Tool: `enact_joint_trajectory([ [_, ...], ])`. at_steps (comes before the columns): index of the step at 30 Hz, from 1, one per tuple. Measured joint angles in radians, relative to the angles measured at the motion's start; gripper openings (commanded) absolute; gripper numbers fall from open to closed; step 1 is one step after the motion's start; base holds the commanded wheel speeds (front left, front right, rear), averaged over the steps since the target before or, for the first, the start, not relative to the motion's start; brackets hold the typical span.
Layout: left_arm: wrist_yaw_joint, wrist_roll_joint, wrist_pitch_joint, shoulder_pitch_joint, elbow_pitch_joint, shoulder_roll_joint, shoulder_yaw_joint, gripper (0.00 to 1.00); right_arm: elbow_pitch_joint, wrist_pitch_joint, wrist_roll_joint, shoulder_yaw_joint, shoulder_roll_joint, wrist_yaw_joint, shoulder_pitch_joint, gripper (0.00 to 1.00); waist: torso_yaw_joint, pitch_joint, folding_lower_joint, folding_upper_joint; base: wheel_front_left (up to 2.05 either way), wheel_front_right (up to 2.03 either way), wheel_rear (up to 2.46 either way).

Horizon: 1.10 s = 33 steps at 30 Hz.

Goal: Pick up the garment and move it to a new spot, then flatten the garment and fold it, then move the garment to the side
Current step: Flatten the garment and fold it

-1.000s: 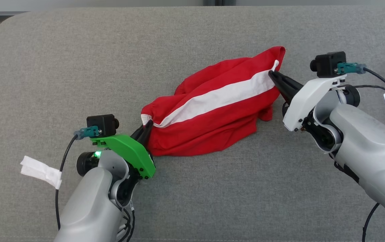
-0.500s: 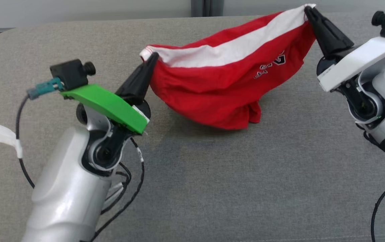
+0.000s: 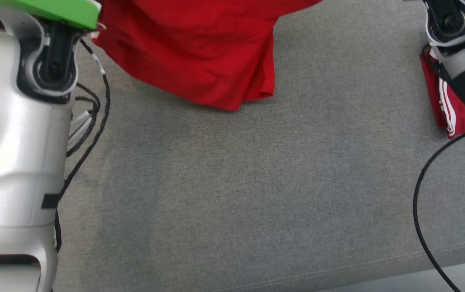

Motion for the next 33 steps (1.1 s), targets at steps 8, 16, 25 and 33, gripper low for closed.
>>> enact_joint_trajectory([
  [8,-0.007,0.013,-0.141,-0.216,0.086,0.018,0.035,0.0,0.044,-0.056,-0.218,-0.126,0.068,0.0,-0.237,0.0,-0.071,0.106,0.0001,0.0,0.0,0.0,0.0],
  [16,-0.008,-0.119,-0.185,-0.215,-0.039,0.033,-0.032,0.0,-0.169,-0.061,-0.441,-0.293,0.088,0.001,-0.13,0.0,-0.086,0.177,0.0001,0.0,0.0,0.0,0.0],
  [25,-0.008,-0.202,-0.209,0.181,-0.133,0.118,-0.288,0.0,-0.333,0.069,-0.36,-0.091,-0.067,0.001,0.327,0.0,-0.057,0.116,0.0,0.0,0.0,0.0,0.0],
  [33,-0.008,-0.238,-0.231,0.495,-0.207,0.238,-0.433,0.0,-0.486,0.221,-0.296,-0.121,-0.186,0.0,0.73,0.0,-0.041,0.002,0.0,0.0,0.0,0.0,0.0],
])
